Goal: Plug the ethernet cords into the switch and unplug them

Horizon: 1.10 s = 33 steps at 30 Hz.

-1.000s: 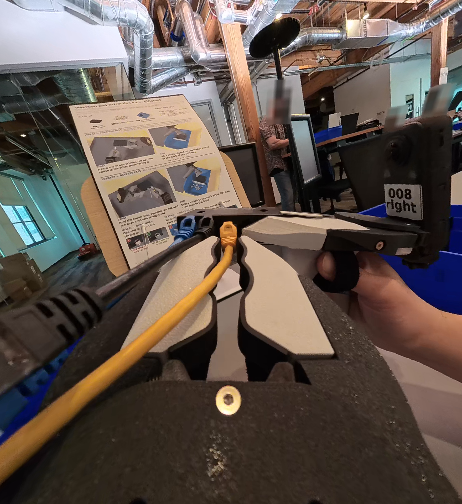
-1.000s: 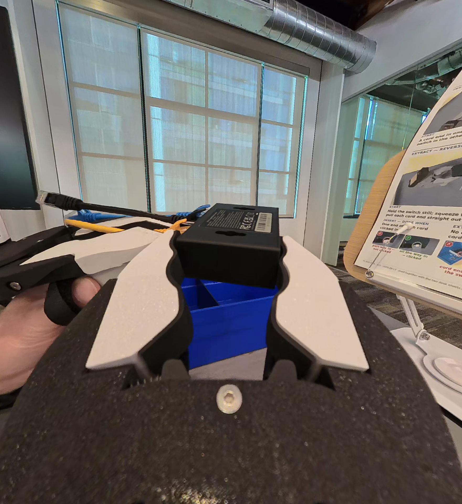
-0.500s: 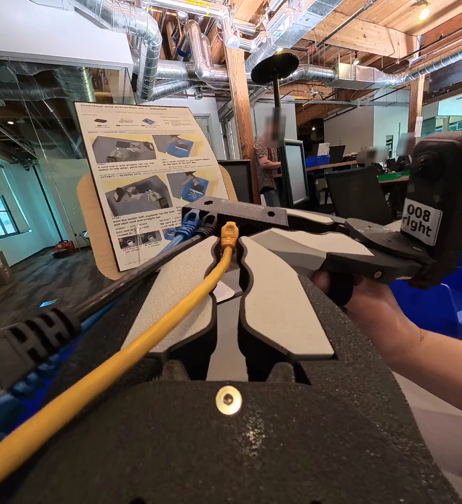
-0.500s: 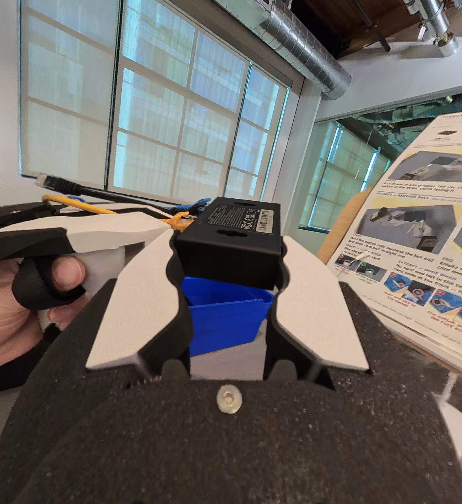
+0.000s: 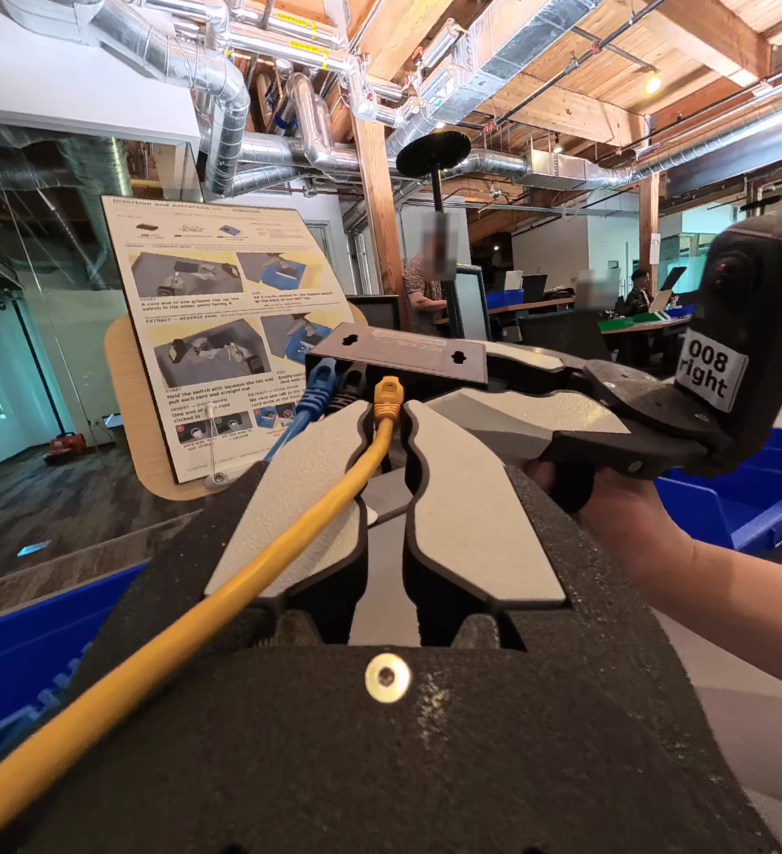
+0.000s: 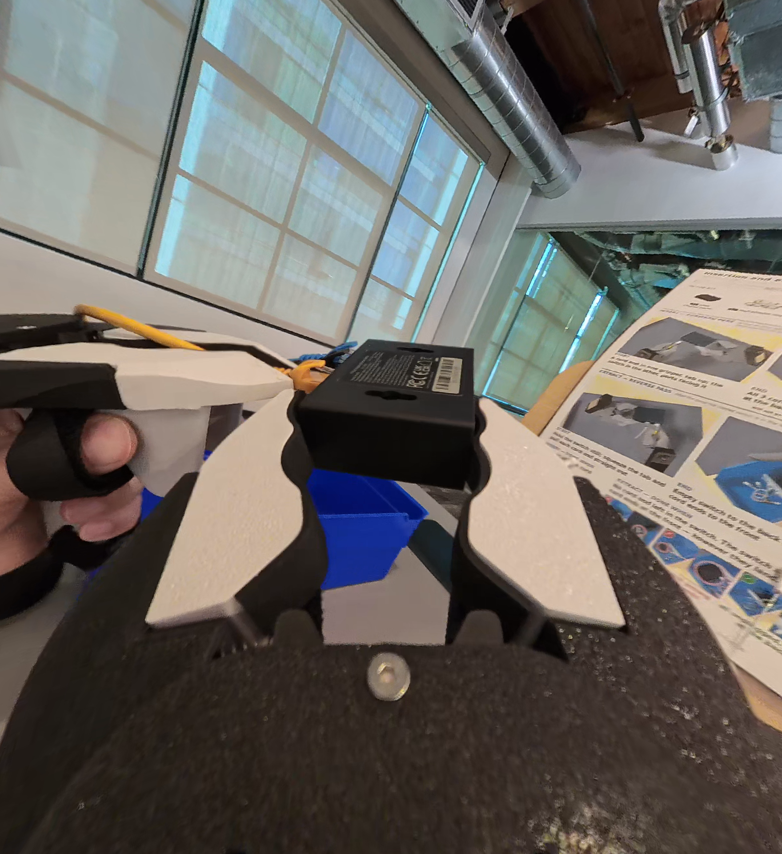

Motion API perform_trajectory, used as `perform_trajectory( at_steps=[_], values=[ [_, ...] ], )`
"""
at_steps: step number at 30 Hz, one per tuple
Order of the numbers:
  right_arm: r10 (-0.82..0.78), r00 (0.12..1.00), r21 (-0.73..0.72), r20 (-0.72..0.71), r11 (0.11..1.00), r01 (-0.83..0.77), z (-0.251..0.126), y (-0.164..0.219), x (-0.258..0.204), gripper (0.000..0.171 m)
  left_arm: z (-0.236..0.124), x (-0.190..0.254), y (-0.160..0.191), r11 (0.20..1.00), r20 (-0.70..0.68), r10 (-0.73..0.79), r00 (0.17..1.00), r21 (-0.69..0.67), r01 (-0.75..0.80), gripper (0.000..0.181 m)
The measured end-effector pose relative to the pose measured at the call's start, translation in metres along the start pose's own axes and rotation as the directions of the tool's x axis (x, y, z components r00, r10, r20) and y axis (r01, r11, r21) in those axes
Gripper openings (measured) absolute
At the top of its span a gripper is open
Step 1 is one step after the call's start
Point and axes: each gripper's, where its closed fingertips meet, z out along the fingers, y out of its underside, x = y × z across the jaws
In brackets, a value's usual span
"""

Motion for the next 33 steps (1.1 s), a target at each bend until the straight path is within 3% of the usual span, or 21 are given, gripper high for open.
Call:
perform_trajectory(
  at_steps=[7, 33],
  values=[
    [0.02, 1.0, 0.001, -0.019, 1.0, -0.02, -0.002, 0.0, 0.001, 0.065, 0.002, 0.001, 0.0, 1.0, -0.039, 0.008, 0.999, -0.007, -0.008, 0.01],
    [0.303, 0.952, 0.027, 0.032, 0.952, -0.304, 0.005, 0.011, 0.004, 0.065, 0.005, -0.004, 0.003, 0.991, 0.072, 0.076, 0.994, -0.116, -0.067, 0.011]
  ],
)
